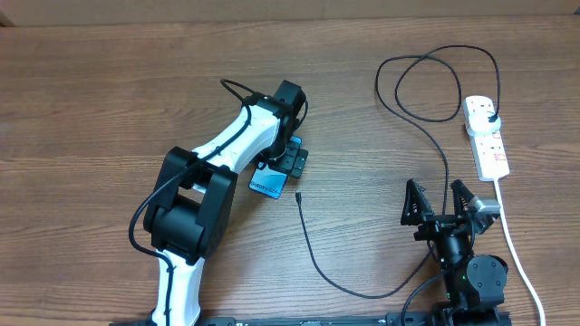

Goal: Plug charger to phone and switch on socket

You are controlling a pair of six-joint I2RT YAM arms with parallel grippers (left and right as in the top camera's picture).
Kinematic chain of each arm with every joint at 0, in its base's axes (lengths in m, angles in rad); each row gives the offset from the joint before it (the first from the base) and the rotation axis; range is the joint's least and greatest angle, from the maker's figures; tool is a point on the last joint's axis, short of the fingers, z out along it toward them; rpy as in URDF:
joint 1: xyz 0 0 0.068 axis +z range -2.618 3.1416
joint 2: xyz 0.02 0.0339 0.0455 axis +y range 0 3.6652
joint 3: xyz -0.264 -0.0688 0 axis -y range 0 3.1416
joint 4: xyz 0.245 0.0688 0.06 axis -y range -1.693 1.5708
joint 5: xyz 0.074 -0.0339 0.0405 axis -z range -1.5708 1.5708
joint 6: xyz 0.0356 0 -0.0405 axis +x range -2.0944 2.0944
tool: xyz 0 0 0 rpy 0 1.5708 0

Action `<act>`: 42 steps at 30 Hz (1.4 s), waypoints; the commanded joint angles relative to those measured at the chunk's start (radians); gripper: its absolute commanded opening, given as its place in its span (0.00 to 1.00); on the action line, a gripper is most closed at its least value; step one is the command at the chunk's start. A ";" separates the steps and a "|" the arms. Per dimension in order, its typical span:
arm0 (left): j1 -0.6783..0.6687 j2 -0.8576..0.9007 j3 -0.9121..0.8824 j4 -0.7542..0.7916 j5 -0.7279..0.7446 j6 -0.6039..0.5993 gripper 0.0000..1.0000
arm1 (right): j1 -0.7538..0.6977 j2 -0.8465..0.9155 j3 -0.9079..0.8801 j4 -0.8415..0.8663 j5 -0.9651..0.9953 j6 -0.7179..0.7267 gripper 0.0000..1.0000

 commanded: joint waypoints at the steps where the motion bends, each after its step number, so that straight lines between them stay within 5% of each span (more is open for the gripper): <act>1: -0.002 0.044 -0.042 -0.004 0.090 -0.007 1.00 | 0.004 -0.011 -0.010 0.005 0.008 -0.007 1.00; 28: -0.002 0.044 -0.045 0.061 0.091 -0.007 1.00 | 0.004 -0.011 -0.010 0.006 0.008 -0.003 1.00; 42: -0.002 0.044 -0.045 0.071 0.090 -0.040 1.00 | 0.005 0.001 0.020 0.008 -0.164 0.084 1.00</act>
